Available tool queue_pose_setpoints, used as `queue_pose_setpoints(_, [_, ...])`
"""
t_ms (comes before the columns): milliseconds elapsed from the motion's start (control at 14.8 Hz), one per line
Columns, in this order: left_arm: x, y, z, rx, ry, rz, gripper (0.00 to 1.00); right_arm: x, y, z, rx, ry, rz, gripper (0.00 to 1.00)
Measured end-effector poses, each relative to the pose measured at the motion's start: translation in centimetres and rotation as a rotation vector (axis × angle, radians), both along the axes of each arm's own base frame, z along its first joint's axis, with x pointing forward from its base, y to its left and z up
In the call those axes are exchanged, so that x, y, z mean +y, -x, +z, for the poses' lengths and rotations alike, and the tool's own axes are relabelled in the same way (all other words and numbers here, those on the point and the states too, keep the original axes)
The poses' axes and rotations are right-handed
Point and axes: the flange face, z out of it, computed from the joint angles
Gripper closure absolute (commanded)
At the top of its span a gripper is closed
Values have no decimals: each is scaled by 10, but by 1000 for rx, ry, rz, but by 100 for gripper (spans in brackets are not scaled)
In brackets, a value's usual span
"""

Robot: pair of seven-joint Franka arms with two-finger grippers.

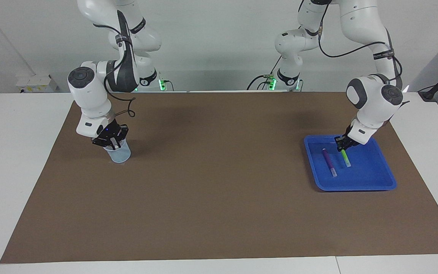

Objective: Right arm passes pens to left for tray arrangement
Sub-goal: 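Grasp the yellow pen in the cup with the right gripper, then carry the yellow pen toward the left gripper while the left gripper approaches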

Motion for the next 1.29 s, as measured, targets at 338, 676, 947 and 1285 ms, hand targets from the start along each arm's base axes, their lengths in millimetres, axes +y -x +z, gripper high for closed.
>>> queue_pose_setpoints(338, [2,-7,-17,-34,0,3,100,9,-15,110,10,-21,-48,100])
queue_pose_setpoints(676, [1,-9,-19,-44,-1,-4,0,79,-17,156,-35,-291,-295,100])
queue_pose_setpoints(947, [-1,-8,-20,-38,1,-8,0,185,-24,175,-122,-564,-597,100])
queue_pose_setpoints(1285, [-6,-19,6,43,16,-12,0,278,-8,183,-101,-735,-901,100])
